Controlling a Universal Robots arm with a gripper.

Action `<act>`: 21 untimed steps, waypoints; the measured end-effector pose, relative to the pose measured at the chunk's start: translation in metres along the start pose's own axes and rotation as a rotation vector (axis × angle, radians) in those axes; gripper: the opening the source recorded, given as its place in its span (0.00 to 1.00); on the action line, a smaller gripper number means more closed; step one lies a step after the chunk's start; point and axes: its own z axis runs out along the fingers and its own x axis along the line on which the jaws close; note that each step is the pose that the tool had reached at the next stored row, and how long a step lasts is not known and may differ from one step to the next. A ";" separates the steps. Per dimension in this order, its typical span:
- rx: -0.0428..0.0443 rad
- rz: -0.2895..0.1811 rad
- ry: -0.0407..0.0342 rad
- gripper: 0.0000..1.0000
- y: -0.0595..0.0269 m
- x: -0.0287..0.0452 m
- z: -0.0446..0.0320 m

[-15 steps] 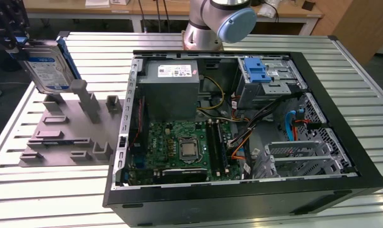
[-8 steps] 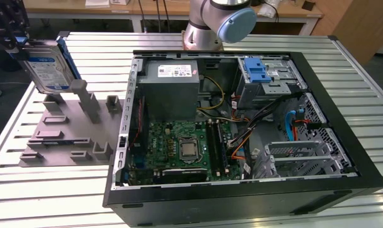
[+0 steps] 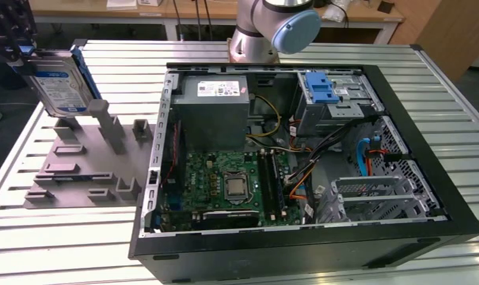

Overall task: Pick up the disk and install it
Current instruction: 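Pick up the disk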

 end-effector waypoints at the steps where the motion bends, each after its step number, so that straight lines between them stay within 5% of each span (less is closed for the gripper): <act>1: 0.0000 0.000 0.0000 0.36 0.0000 0.0000 0.0000; 21: 0.0001 0.000 -0.0001 0.36 0.0000 -0.0001 -0.0101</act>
